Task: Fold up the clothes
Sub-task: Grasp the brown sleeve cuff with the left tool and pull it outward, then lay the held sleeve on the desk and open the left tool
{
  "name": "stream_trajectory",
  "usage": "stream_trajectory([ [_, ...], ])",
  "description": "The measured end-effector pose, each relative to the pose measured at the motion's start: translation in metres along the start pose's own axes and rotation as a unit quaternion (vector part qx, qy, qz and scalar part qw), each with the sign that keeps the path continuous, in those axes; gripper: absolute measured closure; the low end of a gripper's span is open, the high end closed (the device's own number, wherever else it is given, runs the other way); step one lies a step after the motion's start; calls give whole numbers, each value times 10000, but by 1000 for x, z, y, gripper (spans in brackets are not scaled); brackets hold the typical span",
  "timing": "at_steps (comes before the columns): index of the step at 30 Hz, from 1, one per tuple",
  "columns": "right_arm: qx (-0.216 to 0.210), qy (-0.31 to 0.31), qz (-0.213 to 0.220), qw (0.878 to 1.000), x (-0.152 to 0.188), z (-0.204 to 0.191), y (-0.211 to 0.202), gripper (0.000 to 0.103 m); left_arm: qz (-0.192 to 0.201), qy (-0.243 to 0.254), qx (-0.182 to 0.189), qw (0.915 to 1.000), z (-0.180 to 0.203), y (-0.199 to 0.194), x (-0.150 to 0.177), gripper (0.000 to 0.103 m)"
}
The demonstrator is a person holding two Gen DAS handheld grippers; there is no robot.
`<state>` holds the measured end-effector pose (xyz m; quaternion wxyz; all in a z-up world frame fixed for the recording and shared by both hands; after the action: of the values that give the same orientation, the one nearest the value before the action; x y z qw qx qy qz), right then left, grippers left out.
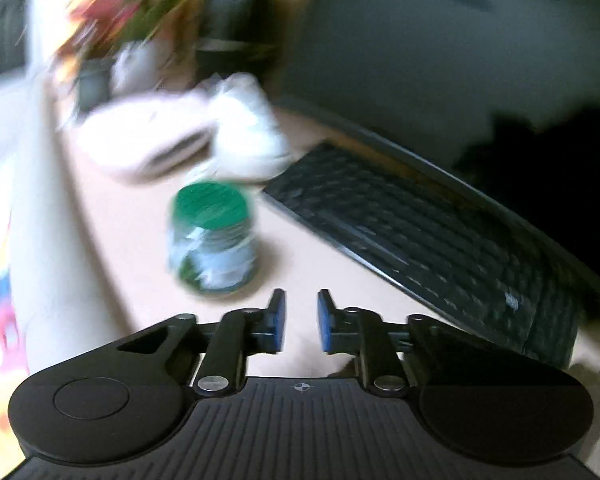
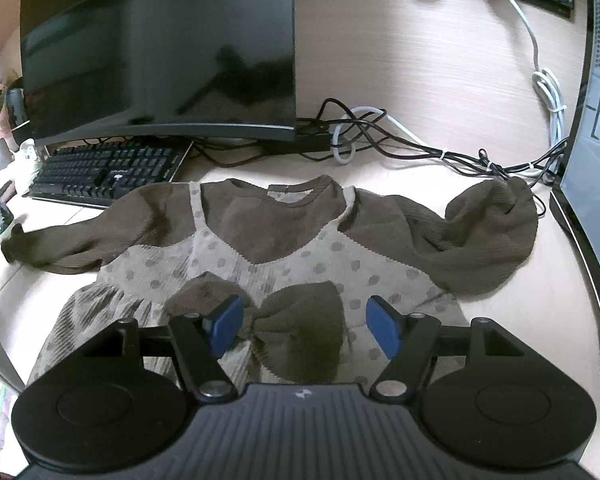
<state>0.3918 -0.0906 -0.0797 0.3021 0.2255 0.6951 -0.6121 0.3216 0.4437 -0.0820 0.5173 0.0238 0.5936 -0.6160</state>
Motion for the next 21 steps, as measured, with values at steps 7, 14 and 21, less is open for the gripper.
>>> stream_trajectory([
  [7,37,132,-101,9999,5,6,7,32,-1340,-1915,2204,9470,25,4,75,31],
  [14,-68,-49,20,10000,-5,6,4,31,-1195,-1579,1466,9692,66,35,96,26],
  [21,-13,146,92,9998,-1,34,-5,31,-578,-567,782,9936,87,58,82,94],
])
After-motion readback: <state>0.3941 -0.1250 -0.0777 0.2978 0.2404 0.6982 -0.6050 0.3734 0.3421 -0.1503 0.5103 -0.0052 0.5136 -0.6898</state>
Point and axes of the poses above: each gripper's, at about its wrist camera, not at the fingertips, and y roughly the way its jaws point, z to its right, x to its underside, the point moved 10 cm from there along y, roughly the way its jaws point, and after that the axes turned 5 degrees about -z, right-handed, at the moved point
